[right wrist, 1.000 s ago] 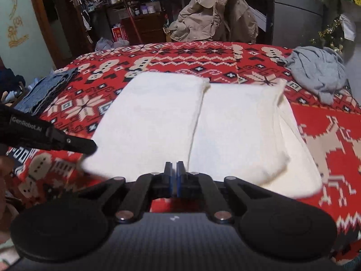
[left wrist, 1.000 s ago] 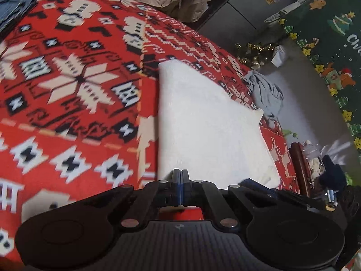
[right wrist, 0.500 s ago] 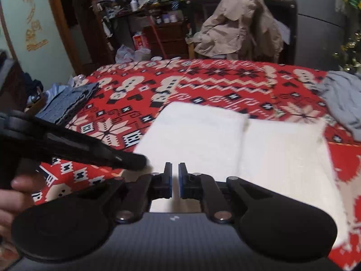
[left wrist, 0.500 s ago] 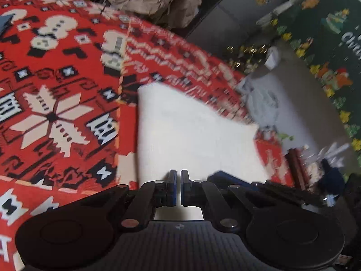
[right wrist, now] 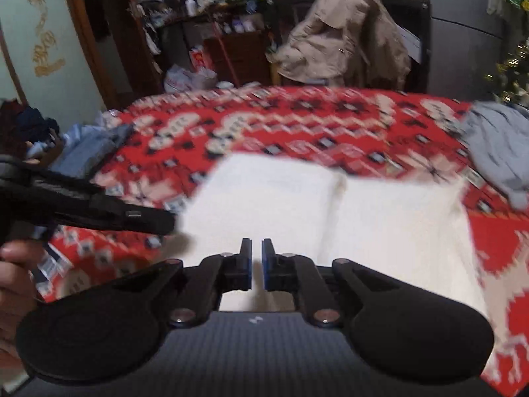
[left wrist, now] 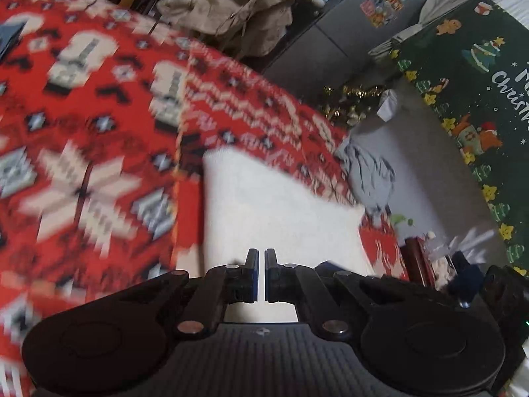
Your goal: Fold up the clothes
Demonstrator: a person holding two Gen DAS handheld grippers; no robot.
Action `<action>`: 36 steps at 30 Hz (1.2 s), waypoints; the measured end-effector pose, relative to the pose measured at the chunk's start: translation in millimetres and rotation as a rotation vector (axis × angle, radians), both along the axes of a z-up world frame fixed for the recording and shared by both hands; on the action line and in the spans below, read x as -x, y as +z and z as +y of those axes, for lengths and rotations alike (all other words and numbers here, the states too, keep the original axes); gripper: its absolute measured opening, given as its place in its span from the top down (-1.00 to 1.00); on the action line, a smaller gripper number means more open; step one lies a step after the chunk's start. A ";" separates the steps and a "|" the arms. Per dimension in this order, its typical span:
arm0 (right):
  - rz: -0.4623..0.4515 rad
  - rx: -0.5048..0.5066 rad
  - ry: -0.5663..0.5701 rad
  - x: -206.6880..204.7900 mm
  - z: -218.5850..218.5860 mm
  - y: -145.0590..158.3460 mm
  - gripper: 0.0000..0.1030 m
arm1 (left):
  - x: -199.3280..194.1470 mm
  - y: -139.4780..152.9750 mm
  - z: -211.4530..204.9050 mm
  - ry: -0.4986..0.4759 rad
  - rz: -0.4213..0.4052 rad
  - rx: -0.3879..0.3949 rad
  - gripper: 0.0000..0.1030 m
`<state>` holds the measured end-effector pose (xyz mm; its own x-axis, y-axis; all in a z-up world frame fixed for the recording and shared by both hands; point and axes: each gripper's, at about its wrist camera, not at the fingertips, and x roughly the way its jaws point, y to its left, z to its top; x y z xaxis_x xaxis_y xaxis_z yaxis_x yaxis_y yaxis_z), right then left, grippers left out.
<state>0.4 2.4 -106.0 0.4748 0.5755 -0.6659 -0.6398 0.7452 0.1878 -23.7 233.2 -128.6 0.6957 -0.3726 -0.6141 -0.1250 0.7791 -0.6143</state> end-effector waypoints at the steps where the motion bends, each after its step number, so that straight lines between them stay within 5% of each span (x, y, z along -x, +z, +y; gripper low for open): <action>1: -0.005 -0.001 0.009 -3.5 9.7 -0.6 0.88 | -7.5 -2.2 0.9 0.000 0.009 -0.005 0.96; 5: 0.003 0.016 0.023 -20.2 40.1 -12.4 0.88 | -22.4 -5.1 3.1 0.008 0.021 -0.013 0.95; 10: 0.005 0.034 -0.023 -35.9 20.6 -25.9 0.98 | -33.5 -4.3 4.9 0.022 0.019 -0.021 0.95; 21: 0.005 0.010 -0.029 -59.9 42.2 -9.1 0.88 | -61.9 -10.6 10.5 0.055 0.041 -0.045 0.95; 28: -0.034 0.076 -0.106 -77.0 36.4 -19.1 0.92 | -48.6 -10.8 17.6 0.103 0.022 -0.041 0.95; 36: 0.062 -0.009 -0.118 -97.6 10.8 -6.2 0.81 | -40.5 -3.7 26.9 0.113 0.038 -0.005 0.91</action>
